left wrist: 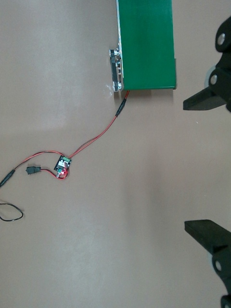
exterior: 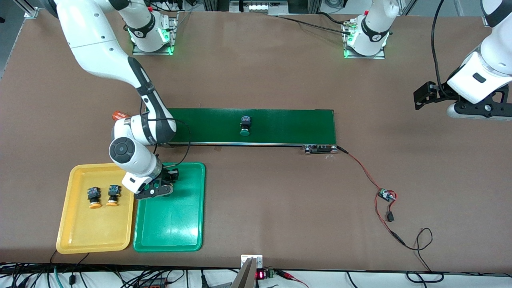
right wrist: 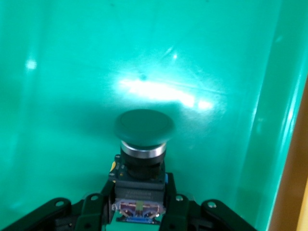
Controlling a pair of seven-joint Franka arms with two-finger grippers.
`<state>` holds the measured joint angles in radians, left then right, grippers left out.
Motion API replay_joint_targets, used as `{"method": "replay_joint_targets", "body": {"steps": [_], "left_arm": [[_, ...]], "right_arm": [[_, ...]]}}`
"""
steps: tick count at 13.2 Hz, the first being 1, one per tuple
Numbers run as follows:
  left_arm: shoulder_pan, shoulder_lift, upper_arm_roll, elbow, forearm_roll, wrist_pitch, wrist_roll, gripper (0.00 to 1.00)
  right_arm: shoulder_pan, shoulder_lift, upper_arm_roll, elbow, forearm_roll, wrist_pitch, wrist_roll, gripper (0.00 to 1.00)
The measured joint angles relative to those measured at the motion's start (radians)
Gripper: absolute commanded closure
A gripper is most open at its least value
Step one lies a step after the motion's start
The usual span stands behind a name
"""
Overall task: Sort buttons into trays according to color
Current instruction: 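Carry the green button into the green tray and open the right gripper, then return the right gripper to the belt and grasp the second green button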
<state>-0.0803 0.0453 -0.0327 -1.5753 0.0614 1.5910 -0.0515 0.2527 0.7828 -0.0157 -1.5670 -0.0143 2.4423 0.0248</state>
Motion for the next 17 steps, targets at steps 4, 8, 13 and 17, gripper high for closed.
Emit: {"method": "replay_joint_targets", "body": {"steps": [4, 8, 13, 17], "left_arm": [[0.0, 0.002, -0.001, 0.0, 0.0, 0.025, 0.0, 0.0], [0.0, 0.008, -0.001, 0.0, 0.0, 0.046, 0.0, 0.0], [0.001, 0.008, -0.001, 0.0, 0.0, 0.046, 0.0, 0.0], [0.001, 0.008, -0.001, 0.001, 0.0, 0.046, 0.0, 0.0]], "right_arm": [[-0.006, 0.011, -0.009, 0.013, 0.002, 0.014, -0.008, 0.0], [0.031, -0.076, -0.003, 0.039, 0.007, -0.163, 0.093, 0.0], [0.148, -0.273, 0.007, -0.036, 0.012, -0.413, 0.314, 0.0], [0.273, -0.346, 0.014, -0.153, 0.012, -0.414, 0.489, 0.0]]}}
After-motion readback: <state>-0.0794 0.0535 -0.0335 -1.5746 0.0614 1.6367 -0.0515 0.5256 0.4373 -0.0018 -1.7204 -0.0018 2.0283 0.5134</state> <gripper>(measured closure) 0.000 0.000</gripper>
